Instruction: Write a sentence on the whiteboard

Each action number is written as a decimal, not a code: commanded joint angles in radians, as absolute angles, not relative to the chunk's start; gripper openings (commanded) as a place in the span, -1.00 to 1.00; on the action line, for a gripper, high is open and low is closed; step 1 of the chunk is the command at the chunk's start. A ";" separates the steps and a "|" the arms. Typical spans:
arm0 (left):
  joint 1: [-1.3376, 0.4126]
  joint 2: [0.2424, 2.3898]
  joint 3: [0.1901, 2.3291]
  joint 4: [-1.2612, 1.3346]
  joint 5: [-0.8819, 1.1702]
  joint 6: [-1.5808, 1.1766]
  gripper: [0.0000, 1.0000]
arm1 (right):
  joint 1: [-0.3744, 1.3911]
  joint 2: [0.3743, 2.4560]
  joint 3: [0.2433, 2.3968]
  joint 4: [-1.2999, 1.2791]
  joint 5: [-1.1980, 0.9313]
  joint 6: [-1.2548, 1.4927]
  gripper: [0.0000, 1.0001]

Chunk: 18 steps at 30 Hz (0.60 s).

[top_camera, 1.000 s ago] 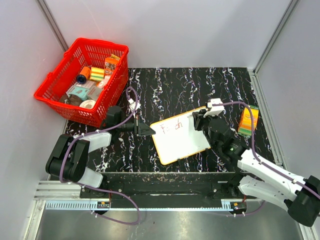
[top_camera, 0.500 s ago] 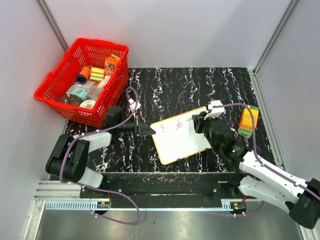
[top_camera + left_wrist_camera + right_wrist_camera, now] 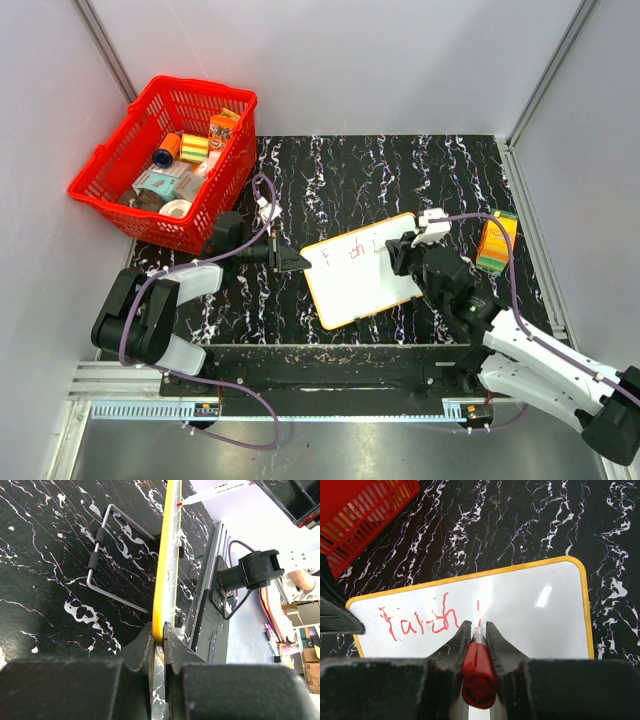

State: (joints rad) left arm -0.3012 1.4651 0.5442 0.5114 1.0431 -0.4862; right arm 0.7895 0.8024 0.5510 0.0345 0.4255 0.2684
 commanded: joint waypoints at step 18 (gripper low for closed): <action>-0.333 1.462 0.549 0.474 1.017 -0.344 -1.00 | 0.792 0.821 0.620 0.133 0.405 0.264 -1.00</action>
